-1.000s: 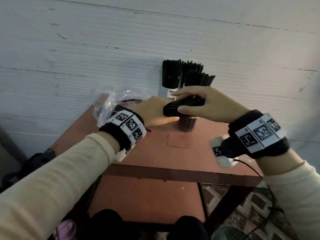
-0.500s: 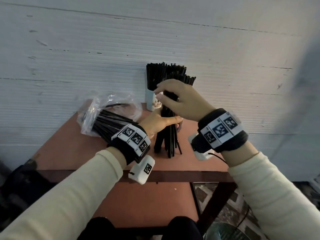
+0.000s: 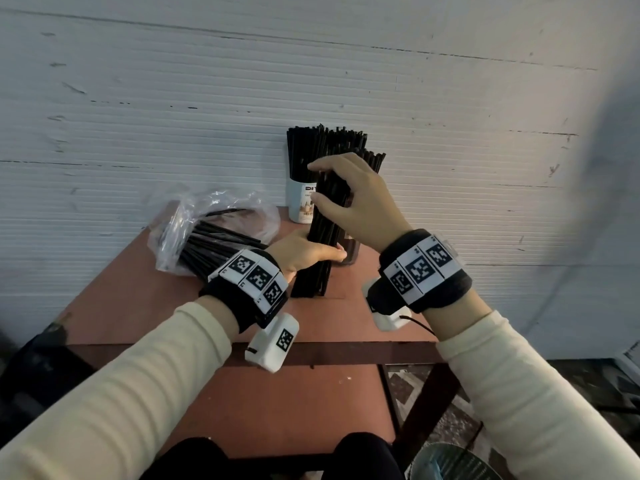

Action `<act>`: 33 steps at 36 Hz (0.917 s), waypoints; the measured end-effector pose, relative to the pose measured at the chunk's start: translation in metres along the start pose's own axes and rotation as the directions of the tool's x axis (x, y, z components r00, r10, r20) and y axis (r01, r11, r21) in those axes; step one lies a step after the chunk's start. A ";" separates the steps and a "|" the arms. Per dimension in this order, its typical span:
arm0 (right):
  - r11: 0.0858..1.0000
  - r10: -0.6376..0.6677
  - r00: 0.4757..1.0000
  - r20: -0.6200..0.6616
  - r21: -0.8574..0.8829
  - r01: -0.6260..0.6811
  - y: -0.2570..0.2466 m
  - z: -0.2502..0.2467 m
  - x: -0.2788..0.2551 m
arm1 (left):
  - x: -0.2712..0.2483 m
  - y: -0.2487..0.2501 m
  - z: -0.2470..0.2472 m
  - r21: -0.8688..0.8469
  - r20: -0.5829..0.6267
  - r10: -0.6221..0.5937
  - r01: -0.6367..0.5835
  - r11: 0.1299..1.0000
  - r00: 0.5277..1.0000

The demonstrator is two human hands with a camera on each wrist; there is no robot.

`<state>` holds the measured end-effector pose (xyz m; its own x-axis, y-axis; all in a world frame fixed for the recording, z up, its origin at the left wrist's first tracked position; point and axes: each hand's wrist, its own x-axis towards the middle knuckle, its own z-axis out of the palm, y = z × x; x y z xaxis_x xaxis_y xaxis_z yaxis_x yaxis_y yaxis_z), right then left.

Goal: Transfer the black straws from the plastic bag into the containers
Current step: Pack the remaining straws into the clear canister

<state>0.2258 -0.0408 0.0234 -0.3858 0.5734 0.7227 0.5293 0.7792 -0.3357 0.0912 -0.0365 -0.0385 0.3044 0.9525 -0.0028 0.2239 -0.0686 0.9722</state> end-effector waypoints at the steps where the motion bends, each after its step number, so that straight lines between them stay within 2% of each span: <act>1: 1.000 -0.008 1.000 0.005 0.005 0.008 -0.001 0.000 0.000 | 0.000 0.000 0.000 0.002 0.001 -0.001 0.001 1.000 1.000; 5: 1.000 -0.017 1.000 0.001 0.018 0.017 -0.004 -0.001 0.001 | 0.000 -0.002 0.000 0.023 -0.028 -0.003 0.004 1.000 1.000; 9: 0.999 -0.029 0.999 0.018 0.027 0.029 -0.003 0.001 0.001 | -0.002 -0.003 -0.003 0.078 0.025 -0.139 0.137 0.987 0.990; 11: 0.999 -0.030 0.999 0.021 0.035 0.030 -0.004 0.002 0.001 | -0.004 -0.001 -0.005 0.111 0.027 -0.153 0.149 0.983 0.988; 19: 0.998 -0.040 0.999 0.013 0.044 0.039 -0.009 0.001 0.001 | -0.006 -0.004 -0.004 0.141 -0.020 -0.081 0.083 0.987 0.996; 23: 0.998 -0.034 0.998 -0.049 0.051 0.036 -0.007 0.001 0.002 | -0.005 -0.001 -0.007 0.124 -0.038 0.010 -0.005 0.992 0.999; 29: 0.999 -0.004 1.000 0.024 0.041 0.003 -0.004 0.005 -0.001 | -0.006 -0.004 -0.009 0.135 -0.051 -0.076 0.082 0.987 0.996; 33: 0.997 0.020 1.000 -0.014 0.071 -0.019 -0.007 0.002 0.000 | -0.008 -0.001 -0.009 0.143 -0.120 -0.004 0.021 0.989 0.993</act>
<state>0.2207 -0.0456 0.0245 -0.3645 0.5854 0.7242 0.4817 0.7841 -0.3914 0.0805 -0.0412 -0.0369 0.1903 0.9815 0.0215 0.3604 -0.0902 0.9284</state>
